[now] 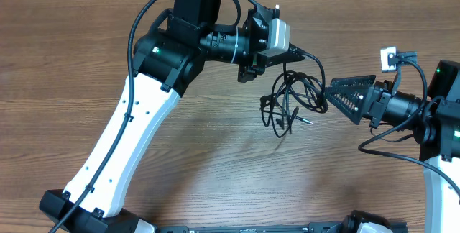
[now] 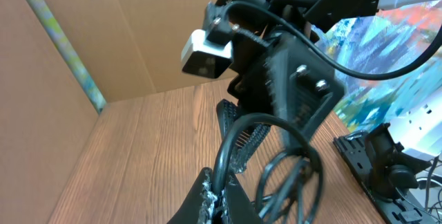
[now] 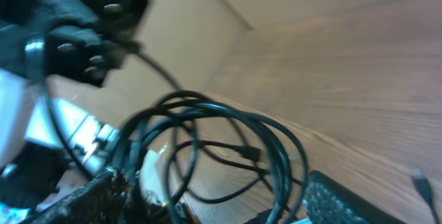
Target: Untangle cables
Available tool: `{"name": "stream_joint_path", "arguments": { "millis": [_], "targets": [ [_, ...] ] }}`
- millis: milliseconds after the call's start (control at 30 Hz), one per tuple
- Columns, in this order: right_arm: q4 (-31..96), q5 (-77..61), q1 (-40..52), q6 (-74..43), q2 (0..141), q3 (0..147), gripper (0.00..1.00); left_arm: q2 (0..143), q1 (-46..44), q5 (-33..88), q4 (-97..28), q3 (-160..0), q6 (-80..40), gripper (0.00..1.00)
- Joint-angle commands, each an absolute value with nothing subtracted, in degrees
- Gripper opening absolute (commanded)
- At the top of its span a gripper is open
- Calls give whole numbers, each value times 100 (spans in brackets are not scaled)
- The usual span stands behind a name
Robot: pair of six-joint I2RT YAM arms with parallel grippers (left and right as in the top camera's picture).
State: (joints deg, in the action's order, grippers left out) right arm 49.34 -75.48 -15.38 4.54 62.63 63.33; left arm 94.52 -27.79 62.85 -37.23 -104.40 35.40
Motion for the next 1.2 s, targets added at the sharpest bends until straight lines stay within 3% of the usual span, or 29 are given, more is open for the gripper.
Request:
{"name": "stream_joint_path", "arguments": {
  "millis": [0,533,733,867,967,1133,1167],
  "targets": [
    [4807,-8527,-1540,805,6204,6425,87,9347,-2705,6619,-3625,-10516,3402,4],
    [4737,-8995,-1415,1085,6204,6425,96,9347,-2749,6899,-3223,-10516,3050,4],
    [4466,-8991,-993,1085,6204,6425,89,9347,-2856,6796,-2928,-10516,2646,4],
    [4355,-8993,-821,1083,6204,6425,70,9349,-2858,6558,-2961,-10516,2449,4],
    [4357,-8993,-786,1079,6204,6425,49,9356,-2858,6198,-3022,-10516,2303,4],
    [4379,-8993,-714,1055,6204,6425,4,9411,-2858,5977,-3015,-10516,2112,4],
    [4381,-8993,-694,1055,6204,6425,4,9430,-2858,5975,-3017,-10516,2112,4]
  ]
}}
